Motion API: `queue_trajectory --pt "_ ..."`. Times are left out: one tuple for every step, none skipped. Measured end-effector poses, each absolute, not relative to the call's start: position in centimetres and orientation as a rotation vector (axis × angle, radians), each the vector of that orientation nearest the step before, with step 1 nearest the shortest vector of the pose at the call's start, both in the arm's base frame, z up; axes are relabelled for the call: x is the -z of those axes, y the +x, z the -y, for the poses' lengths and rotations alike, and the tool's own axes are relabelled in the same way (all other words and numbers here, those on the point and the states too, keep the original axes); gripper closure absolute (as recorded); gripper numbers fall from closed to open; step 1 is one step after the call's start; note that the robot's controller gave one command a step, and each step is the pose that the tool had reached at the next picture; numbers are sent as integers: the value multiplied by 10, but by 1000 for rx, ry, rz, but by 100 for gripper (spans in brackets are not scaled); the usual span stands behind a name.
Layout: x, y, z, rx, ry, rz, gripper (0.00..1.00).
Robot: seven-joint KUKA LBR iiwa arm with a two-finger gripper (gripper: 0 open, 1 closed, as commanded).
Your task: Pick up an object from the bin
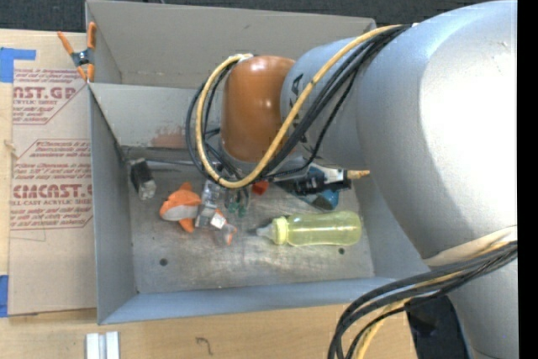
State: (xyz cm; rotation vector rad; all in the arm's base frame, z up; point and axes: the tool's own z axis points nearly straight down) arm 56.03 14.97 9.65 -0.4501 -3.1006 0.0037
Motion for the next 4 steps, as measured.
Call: queue_trajectory --pt "-114 563 -150 2 -451 3109 100" --pt "-124 563 -151 3 -451 3111 100" --pt "-132 563 -151 3 -451 3111 100" --pt "-140 562 -150 -1 -450 3106 100"
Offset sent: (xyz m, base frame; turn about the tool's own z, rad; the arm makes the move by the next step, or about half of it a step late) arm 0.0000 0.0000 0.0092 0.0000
